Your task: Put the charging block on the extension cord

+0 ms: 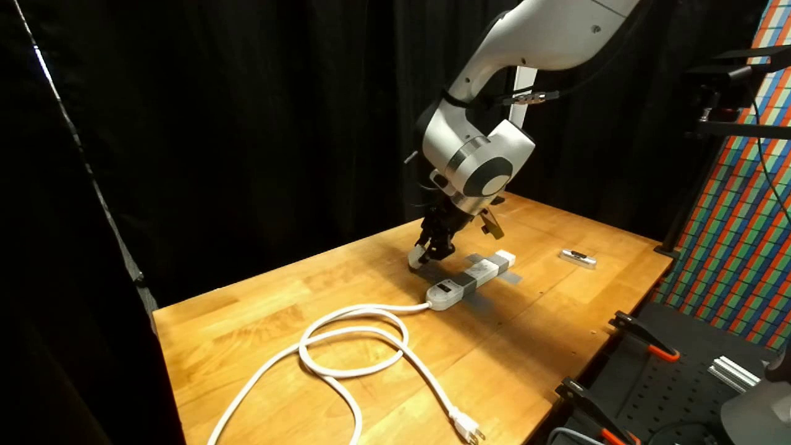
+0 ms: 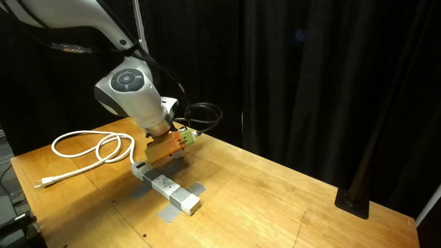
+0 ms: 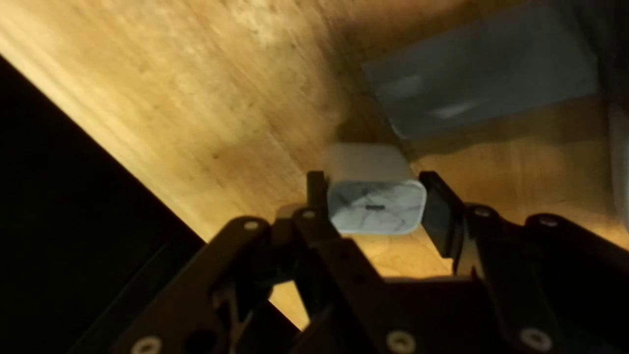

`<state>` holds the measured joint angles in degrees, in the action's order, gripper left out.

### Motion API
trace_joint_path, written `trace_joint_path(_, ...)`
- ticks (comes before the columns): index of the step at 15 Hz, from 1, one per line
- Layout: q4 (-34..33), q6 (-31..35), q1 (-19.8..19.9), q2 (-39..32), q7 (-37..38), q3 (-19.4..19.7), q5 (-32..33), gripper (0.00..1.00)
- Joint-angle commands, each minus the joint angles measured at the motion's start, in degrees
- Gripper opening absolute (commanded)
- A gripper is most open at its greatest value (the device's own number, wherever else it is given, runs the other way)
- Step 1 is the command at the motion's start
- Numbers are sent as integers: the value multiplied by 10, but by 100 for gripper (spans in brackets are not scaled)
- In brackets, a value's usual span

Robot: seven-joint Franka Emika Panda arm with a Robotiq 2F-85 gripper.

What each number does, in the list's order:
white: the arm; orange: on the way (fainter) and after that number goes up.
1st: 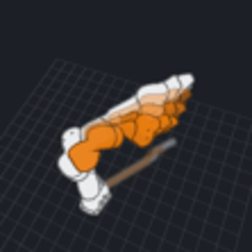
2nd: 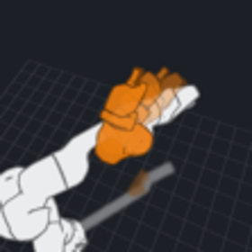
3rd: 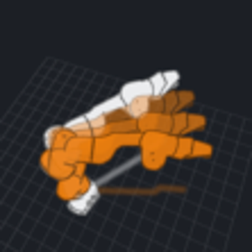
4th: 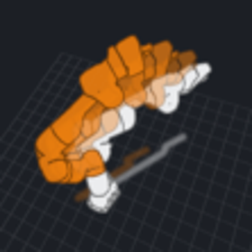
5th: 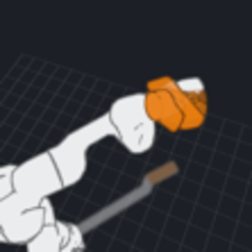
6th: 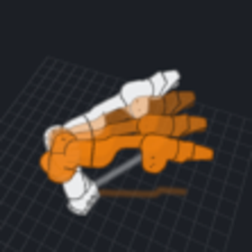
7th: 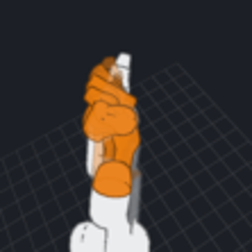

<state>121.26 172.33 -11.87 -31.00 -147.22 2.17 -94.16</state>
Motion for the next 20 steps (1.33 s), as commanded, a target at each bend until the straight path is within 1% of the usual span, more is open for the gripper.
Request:
trace_joint_path(1, 80, 136, -44, 58, 155, -7, 128, 25)
trace_joint_path(2, 106, 169, -49, 62, 200, -11, 164, 25)
trace_joint_path(3, 135, 168, -100, 66, 238, 39, 180, 25)
trace_joint_path(4, 153, 164, -117, 66, 250, 60, 183, 25)
trace_joint_path(5, 174, 144, -142, 62, 270, 91, 193, 25)
trace_joint_path(7, 191, 108, -178, 61, 296, 142, 223, 25)
trace_joint_path(9, 202, 53, -226, 73, 342, 202, 289, 25)
trace_joint_path(13, 176, -77, -336, 92, 496, 343, 470, 25)
trace_joint_path(14, 165, -91, -368, 92, 542, 374, 511, 25)
trace_joint_path(15, 151, -111, -408, 84, 595, 415, 557, 25)
trace_joint_path(16, 132, -130, -455, 67, 641, 461, 586, 25)
trace_joint_path(17, 111, -122, -499, 42, 688, 498, 608, 25)
trace_joint_path(18, 87, -136, -541, 12, 733, 539, 630, 25)
trace_joint_path(19, 69, -145, -584, -16, 777, 576, 644, 25)
trace_joint_path(20, 56, -156, -616, -34, 820, 601, 665, 25)
